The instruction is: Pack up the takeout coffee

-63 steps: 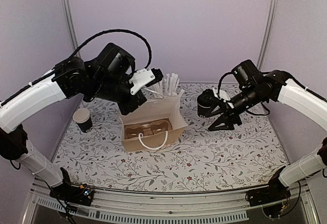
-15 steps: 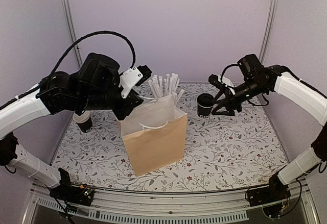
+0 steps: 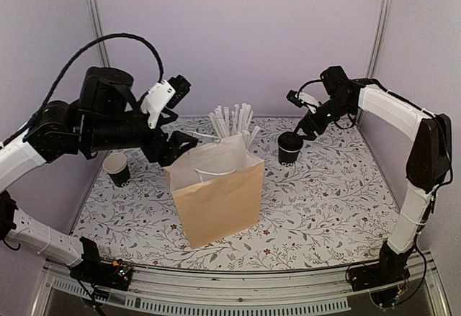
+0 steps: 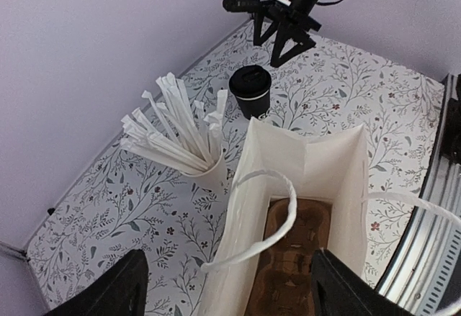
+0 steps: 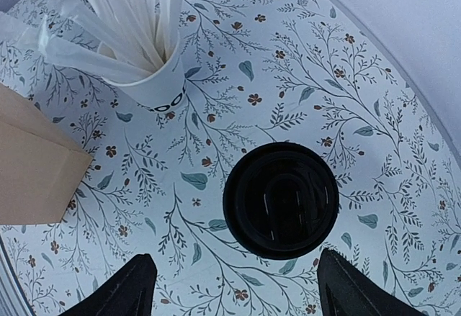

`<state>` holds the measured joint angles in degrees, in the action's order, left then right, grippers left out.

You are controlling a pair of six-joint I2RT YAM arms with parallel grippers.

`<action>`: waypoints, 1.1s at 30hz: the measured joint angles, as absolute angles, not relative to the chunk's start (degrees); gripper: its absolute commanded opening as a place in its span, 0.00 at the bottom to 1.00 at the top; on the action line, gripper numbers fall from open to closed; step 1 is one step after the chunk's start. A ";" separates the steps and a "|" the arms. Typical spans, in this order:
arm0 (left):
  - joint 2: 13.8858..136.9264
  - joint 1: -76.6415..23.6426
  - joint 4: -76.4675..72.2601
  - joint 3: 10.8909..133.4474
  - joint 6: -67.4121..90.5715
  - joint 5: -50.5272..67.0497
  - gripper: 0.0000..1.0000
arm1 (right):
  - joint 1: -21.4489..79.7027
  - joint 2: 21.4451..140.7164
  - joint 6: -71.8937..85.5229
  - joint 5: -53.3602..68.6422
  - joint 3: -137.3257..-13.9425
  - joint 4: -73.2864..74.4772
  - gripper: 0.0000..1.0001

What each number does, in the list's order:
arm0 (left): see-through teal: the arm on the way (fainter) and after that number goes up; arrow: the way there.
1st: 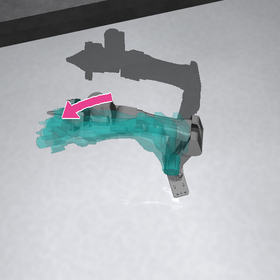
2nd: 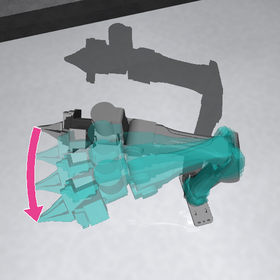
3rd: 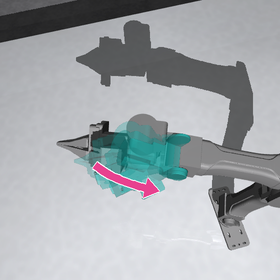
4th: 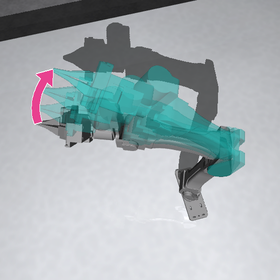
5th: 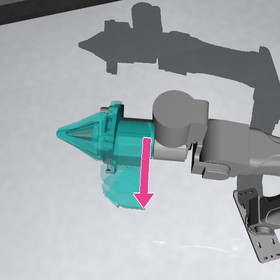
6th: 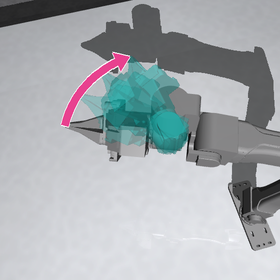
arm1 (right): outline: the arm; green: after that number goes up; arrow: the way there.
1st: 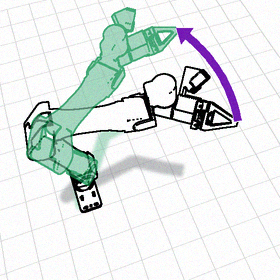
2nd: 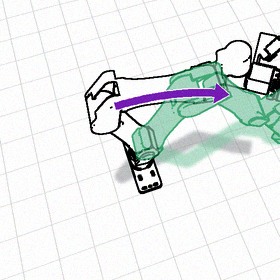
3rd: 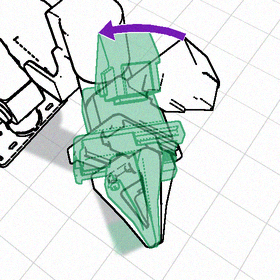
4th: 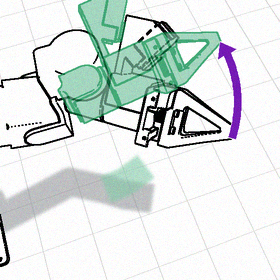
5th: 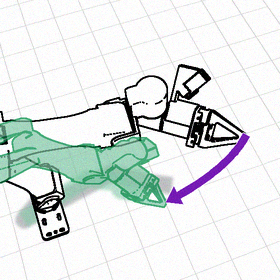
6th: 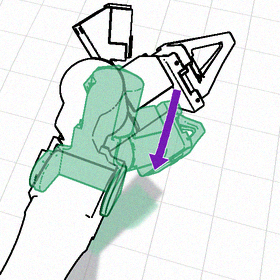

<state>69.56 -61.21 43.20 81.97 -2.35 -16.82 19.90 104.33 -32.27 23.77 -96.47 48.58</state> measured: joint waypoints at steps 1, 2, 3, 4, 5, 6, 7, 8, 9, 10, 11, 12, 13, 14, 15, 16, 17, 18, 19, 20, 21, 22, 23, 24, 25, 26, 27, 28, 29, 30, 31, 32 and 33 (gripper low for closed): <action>67.37 -61.19 42.63 81.19 -2.04 -16.49 0.95 | 19.90 105.32 -32.12 23.07 -97.34 48.60 0.81; 64.71 -61.17 41.69 79.88 -1.61 -16.27 0.99 | 19.90 106.08 -32.12 22.65 -98.02 48.62 0.81; 61.84 -61.06 40.77 78.35 -1.37 -16.21 0.99 | 19.90 106.83 -32.12 22.33 -98.61 48.58 0.81; 59.00 -60.82 39.64 76.55 -0.99 -16.21 1.00 | 19.90 107.50 -32.12 21.89 -99.20 48.66 0.81; 56.18 -60.25 38.33 74.54 -0.51 -16.23 1.00 | 19.90 108.07 -32.14 21.50 -99.61 48.71 0.81; 53.63 -59.09 36.58 72.03 -0.14 -16.25 1.00 | 19.90 108.92 -32.18 21.19 -100.36 49.01 0.81; 51.57 -57.82 35.53 70.02 0.16 -16.51 1.00 | 19.90 109.75 -32.23 21.04 -101.06 49.23 0.81; 49.32 -55.92 33.80 67.40 0.56 -16.93 1.00 | 19.90 110.80 -32.34 20.82 -102.13 49.52 0.81; 48.01 -54.28 32.56 65.41 0.75 -17.19 1.00 | 19.90 111.70 -32.36 20.64 -102.96 49.67 0.82; 46.76 -51.94 30.52 62.48 1.19 -17.21 1.00 | 19.90 112.79 -32.38 20.47 -103.98 50.00 0.82; 46.37 -50.43 29.52 60.82 1.56 -17.23 1.00 | 19.90 113.69 -32.40 20.43 -104.90 50.37 0.82; 46.13 -48.25 28.18 58.50 2.02 -17.17 1.00 | 19.90 114.65 -32.40 20.32 -105.97 50.72 0.83; 46.09 -46.46 27.22 56.90 2.39 -17.12 1.00 | 19.90 115.46 -32.42 20.25 -106.87 51.05 0.83; 46.06 -44.38 26.04 55.11 2.90 -16.99 1.00 | 19.90 116.29 -32.40 20.21 -107.81 51.44 0.83; 46.26 -42.57 25.10 53.65 3.25 -16.99 1.00 | 19.90 116.86 -32.40 20.18 -108.44 51.68 0.83; 46.28 -40.38 23.51 51.55 3.62 -16.93 1.00 | 19.90 117.40 -32.40 20.16 -109.03 51.99 0.83; 45.98 -38.46 21.98 49.41 3.92 -16.80 1.00 | 19.90 117.80 -32.40 20.14 -109.38 52.25 0.83; 45.54 -37.01 20.64 47.64 4.16 -16.53 1.00 | 19.90 118.15 -32.40 20.12 -109.67 52.47 0.84; 44.86 -35.53 19.25 45.67 4.32 -15.86 1.00 | 19.90 118.52 -32.40 20.10 -109.91 52.71 0.84; 44.14 -34.26 18.28 44.05 4.51 -15.09 1.00 | 19.90 118.87 -32.40 20.10 -110.06 52.84 0.84; 43.55 -33.23 17.65 42.94 4.62 -14.33 1.00 | 19.90 119.20 -32.38 20.08 -110.19 53.01 0.84; 42.96 -32.21 16.95 42.13 4.73 -13.45 1.00 | 19.90 119.50 -32.40 20.05 -110.21 53.15 0.84; 42.57 -31.38 16.25 41.74 4.86 -12.69 1.00 | 19.90 119.79 -32.38 20.03 -110.21 53.39 0.85; 42.28 -30.79 15.51 41.63 4.99 -12.10 1.00 | 19.90 120.05 -32.38 20.03 -110.21 53.63 0.85; 41.98 -30.24 14.48 41.60 5.08 -11.22 1.00 | 19.90 120.27 -32.36 20.03 -110.21 53.74 0.85; 41.80 -29.89 13.56 41.60 5.19 -10.55 0.99 | 19.90 120.49 -32.36 20.03 -110.21 53.82 0.85; 41.71 -29.65 12.73 41.60 5.23 -9.63 0.99 | 19.90 120.66 -32.36 20.03 -110.21 53.89 0.85; 41.74 -29.50 12.19 41.60 5.34 -9.08 0.98 | 19.90 120.90 -32.34 20.03 -110.24 53.98 0.85; 41.89 -29.39 11.81 41.60 5.43 -8.38 0.98 | 19.90 121.10 -32.34 20.03 -110.32 54.00 0.85; 42.15 -29.32 11.40 41.60 5.45 -7.57 0.98 | 19.90 121.36 -32.32 20.03 -110.72 54.00 0.85; 42.41 -29.30 11.20 41.60 5.50 -7.05 0.97 | 19.90 121.67 -32.27 20.05 -111.15 54.02 0.84; 42.76 -29.26 11.14 41.60 5.61 -6.44 0.97 | 19.90 121.99 -32.18 20.05 -111.59 53.98 0.84; 43.13 -29.21 11.14 41.60 5.63 -5.82 0.97 | 19.90 122.28 -32.14 20.08 -111.90 54.00 0.84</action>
<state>43.13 -29.21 11.14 41.60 5.63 -5.82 19.90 122.28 -32.14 20.08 -111.90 54.00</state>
